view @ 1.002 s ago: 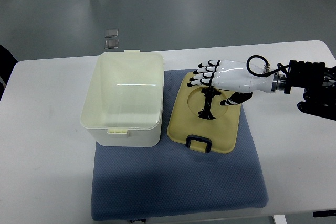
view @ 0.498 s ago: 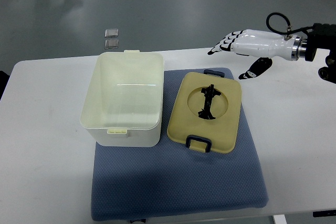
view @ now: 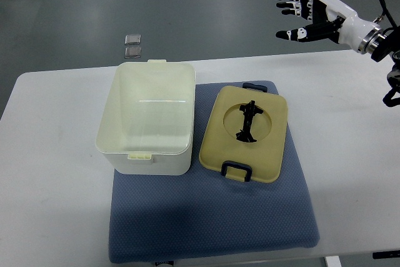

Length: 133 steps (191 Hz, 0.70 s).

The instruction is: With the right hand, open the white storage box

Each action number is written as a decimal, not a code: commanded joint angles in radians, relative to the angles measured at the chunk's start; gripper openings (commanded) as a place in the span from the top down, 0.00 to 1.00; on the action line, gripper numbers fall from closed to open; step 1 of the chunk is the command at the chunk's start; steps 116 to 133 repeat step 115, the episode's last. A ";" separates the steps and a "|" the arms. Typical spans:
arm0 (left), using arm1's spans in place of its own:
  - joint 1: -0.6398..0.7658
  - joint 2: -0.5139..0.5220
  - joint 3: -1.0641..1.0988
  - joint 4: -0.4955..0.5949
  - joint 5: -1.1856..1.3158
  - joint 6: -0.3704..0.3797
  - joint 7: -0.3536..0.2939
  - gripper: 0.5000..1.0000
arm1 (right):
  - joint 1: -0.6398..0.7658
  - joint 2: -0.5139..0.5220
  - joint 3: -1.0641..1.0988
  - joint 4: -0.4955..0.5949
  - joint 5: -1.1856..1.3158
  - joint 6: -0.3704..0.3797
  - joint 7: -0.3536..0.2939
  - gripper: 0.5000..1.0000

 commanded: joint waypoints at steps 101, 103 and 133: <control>0.000 0.000 -0.001 0.001 0.000 0.000 0.000 0.00 | -0.200 0.102 0.266 -0.037 0.225 -0.078 -0.081 0.15; 0.000 0.000 -0.001 0.001 -0.002 0.000 0.000 0.00 | -0.201 0.102 0.269 -0.037 0.225 -0.078 -0.081 0.15; 0.000 0.000 -0.001 0.001 -0.002 0.000 0.000 0.00 | -0.208 0.100 0.278 -0.037 0.225 -0.078 -0.079 0.15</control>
